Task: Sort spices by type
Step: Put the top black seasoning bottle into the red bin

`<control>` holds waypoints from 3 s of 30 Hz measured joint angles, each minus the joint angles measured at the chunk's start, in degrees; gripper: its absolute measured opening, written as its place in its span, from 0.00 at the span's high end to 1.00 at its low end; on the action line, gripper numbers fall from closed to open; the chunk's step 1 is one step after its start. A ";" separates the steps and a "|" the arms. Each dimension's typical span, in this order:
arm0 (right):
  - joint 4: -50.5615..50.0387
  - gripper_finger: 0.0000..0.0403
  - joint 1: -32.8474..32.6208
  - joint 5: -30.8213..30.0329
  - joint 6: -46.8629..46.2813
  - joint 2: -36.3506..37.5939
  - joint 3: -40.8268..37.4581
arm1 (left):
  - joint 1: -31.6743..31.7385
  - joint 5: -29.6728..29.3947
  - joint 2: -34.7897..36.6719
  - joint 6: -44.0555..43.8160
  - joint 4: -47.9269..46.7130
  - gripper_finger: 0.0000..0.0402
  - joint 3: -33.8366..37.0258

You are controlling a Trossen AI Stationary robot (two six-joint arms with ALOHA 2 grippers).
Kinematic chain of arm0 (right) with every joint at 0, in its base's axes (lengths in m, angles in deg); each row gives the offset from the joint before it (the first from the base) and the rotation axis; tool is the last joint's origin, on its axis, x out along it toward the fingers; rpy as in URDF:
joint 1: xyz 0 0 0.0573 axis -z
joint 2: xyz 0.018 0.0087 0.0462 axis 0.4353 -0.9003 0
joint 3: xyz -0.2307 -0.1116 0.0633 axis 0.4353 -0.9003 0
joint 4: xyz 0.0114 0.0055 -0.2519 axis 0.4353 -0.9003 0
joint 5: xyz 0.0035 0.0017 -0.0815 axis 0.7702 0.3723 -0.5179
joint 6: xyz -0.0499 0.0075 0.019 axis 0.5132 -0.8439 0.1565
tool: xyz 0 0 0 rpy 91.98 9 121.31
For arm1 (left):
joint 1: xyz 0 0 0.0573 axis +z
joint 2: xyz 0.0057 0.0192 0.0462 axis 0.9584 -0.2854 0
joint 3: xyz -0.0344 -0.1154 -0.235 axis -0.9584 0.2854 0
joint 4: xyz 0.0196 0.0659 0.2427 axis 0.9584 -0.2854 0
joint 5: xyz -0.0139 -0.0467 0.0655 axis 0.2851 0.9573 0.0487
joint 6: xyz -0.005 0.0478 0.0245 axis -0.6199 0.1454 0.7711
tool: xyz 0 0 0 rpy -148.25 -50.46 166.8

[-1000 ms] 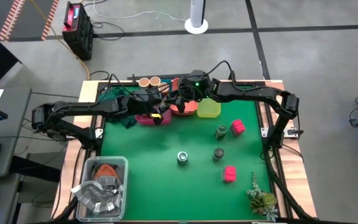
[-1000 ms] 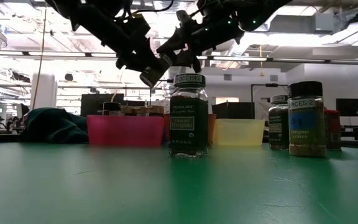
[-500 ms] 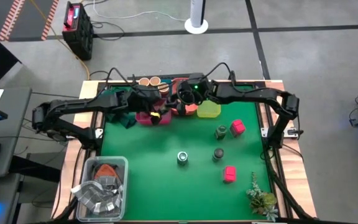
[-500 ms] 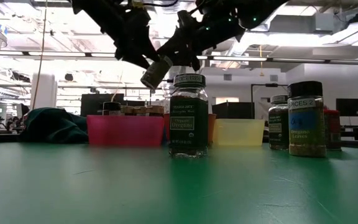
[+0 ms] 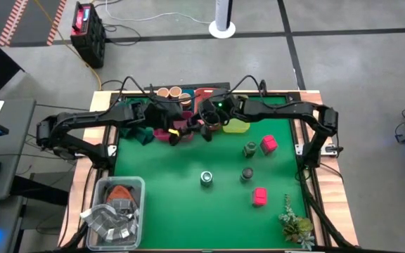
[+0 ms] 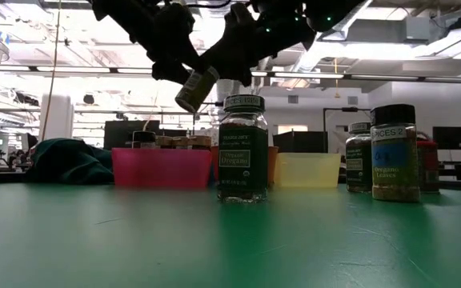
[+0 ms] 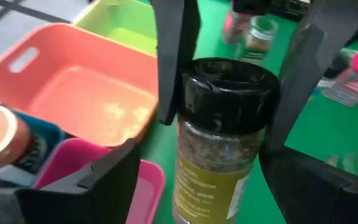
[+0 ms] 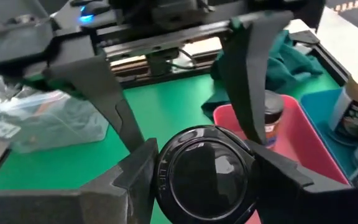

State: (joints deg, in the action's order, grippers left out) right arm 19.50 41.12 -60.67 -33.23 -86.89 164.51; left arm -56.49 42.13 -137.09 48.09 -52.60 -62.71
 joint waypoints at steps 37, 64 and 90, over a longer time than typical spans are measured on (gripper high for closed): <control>-2.69 0.22 1.65 1.66 0.44 0.39 3.85 | 0.41 -2.46 0.06 0.15 -1.11 0.55 1.64; -28.94 0.19 10.71 -5.65 2.15 16.38 9.03 | -8.75 -45.26 -6.90 -15.57 45.98 0.55 21.64; -41.49 0.19 9.99 -5.45 5.20 19.84 9.02 | -18.80 -77.51 -25.68 -38.68 23.41 0.55 3.71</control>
State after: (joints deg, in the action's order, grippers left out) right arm -21.99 51.11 -66.12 -28.03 -67.05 173.54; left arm -75.28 -35.39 -162.77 9.40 -29.19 -59.01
